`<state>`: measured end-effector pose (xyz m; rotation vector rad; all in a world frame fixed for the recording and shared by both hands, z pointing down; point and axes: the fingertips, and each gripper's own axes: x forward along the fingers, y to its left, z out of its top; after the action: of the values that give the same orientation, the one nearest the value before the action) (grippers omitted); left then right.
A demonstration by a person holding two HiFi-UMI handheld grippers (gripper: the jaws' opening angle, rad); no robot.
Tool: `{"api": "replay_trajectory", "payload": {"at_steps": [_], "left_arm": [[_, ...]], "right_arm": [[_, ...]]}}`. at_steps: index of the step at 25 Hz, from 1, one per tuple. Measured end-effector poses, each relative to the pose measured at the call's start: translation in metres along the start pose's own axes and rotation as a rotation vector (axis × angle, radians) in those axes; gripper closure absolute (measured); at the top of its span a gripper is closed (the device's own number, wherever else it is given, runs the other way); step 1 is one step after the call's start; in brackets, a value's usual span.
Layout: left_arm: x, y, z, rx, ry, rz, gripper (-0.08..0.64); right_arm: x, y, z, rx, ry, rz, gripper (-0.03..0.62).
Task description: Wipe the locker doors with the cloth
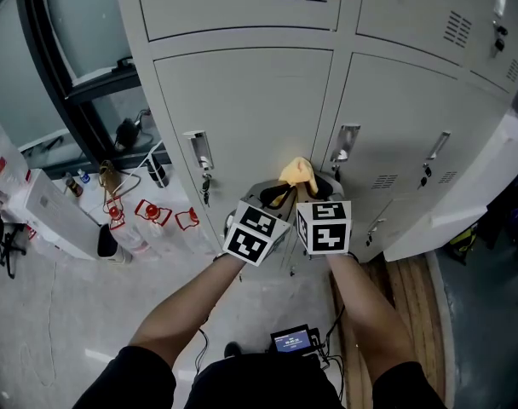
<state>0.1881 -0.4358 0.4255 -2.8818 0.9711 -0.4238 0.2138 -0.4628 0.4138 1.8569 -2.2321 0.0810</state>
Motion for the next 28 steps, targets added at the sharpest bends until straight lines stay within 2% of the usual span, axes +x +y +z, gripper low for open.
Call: {"api": "replay_trajectory", "payload": {"at_steps": [4,10,28], "left_arm": [[-0.005,-0.002,-0.001,-0.003,-0.002,-0.007,0.528],[-0.025,-0.002,-0.019,-0.026,0.008,-0.005,0.528],[-0.124,0.072,-0.089,-0.105,0.078,0.143,0.528]], "right_arm": [[-0.004,0.003,-0.001,0.018,-0.003,-0.001,0.52],[-0.007,0.028,-0.013,0.026,0.018,0.042,0.52],[0.028,0.172,-0.025,-0.013,0.081,0.223,0.52]]}}
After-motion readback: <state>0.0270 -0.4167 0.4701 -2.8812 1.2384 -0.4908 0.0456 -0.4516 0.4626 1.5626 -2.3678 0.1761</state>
